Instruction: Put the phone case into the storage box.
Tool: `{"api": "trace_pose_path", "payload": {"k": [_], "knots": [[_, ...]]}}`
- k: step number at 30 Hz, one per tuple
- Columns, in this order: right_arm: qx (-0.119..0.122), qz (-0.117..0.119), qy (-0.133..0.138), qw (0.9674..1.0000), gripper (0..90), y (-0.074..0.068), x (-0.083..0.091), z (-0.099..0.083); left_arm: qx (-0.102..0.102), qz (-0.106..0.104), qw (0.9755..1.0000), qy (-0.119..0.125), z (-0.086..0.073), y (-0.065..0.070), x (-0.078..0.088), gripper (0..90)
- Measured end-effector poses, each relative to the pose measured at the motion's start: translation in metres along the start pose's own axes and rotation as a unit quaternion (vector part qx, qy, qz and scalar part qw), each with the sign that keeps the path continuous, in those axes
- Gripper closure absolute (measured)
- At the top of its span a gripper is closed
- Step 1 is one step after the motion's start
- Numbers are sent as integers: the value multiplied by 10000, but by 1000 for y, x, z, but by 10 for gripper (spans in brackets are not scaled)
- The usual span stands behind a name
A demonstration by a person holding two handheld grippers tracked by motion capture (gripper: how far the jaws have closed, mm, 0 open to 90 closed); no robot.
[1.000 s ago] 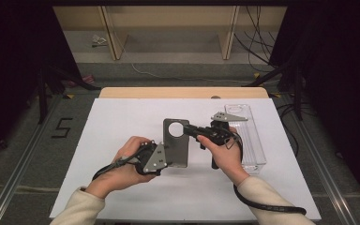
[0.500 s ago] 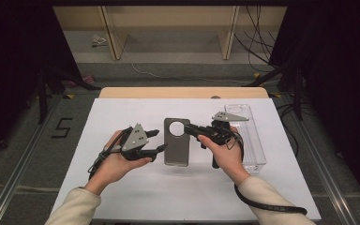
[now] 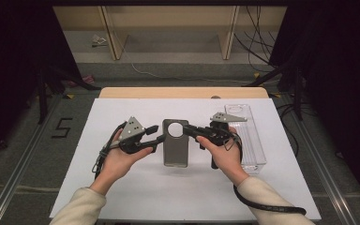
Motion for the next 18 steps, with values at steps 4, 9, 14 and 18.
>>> {"api": "trace_pose_path", "payload": {"k": [4, 9, 14, 18], "knots": [[6, 7, -6, 10000, 822, -1, 0, 0, 21, 23, 10000, 3, 3, 2, -2, 560], [33, 6, -1, 10000, 821, -2, 0, 0, 131, 106, 9998, 54, 7, 1, -4, 582], [42, 6, -4, 10000, 821, -3, 0, 1, 195, 174, 9996, 59, 10, 0, -8, 613], [52, 3, -3, 10000, 821, -3, 0, 0, 284, 253, 9993, 70, 11, -1, -11, 636]]}}
Point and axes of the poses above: each handheld gripper's, and its own axes: x roughly backward along the jaws, z roughly out of its top, y roughly to its right, the point moved 3 cm from there along -x, roughly forward along the jaws, and after that the axes turned 3 degrees about -y, right-handed, at the moved point
